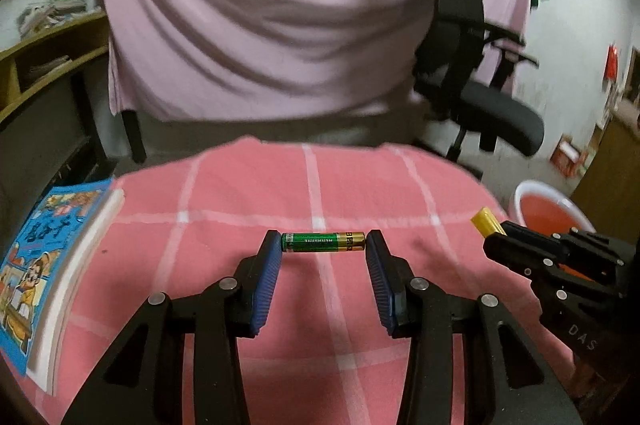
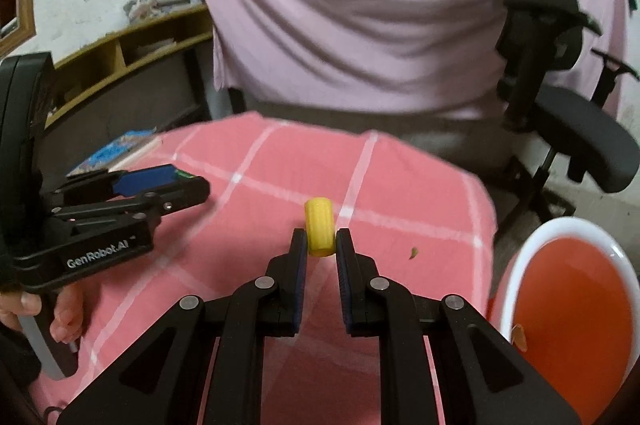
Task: Collect trash
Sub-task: 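Grasp the green battery with the left tool while the right tool grasps the yellow cap, then carry the battery and yellow cap over the bucket with both tools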
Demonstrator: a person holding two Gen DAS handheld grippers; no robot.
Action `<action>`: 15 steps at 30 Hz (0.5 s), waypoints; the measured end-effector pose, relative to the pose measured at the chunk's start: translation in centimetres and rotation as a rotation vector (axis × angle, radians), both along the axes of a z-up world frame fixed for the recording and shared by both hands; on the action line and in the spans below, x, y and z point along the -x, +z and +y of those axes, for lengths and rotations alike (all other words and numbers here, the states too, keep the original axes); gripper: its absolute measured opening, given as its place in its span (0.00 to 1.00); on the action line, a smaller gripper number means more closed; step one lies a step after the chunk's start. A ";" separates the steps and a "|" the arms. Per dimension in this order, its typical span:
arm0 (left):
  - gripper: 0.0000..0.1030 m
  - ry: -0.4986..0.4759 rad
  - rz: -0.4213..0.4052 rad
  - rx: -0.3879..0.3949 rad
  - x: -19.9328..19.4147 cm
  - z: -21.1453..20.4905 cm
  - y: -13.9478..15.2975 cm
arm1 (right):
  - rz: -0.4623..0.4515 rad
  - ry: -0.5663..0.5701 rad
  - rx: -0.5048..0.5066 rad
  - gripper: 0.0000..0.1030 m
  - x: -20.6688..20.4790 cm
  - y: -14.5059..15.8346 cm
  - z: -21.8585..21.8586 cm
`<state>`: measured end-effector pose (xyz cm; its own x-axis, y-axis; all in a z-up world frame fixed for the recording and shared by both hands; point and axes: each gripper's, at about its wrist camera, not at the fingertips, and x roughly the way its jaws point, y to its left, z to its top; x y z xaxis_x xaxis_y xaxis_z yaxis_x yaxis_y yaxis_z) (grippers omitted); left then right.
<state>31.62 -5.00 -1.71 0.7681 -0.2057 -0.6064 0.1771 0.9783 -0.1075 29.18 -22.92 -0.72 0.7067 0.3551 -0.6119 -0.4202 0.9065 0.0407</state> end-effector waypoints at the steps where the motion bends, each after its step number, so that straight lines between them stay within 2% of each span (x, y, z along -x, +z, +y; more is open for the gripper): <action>1: 0.36 0.003 -0.027 0.004 0.4 0.1 0.3 | -0.026 -0.009 -0.006 0.12 0.3 0.3 -0.2; 8: 0.37 -0.002 -0.291 -0.001 4.9 -0.7 3.0 | -0.204 -0.054 -0.082 0.12 2.6 2.0 -1.5; 11: 0.37 -0.001 -0.361 0.007 6.4 -1.3 3.8 | -0.296 -0.076 -0.147 0.12 3.8 2.9 -2.7; 15: 0.37 -0.028 -0.404 0.033 7.6 -1.9 5.1 | -0.400 -0.099 -0.200 0.12 5.1 4.1 -4.0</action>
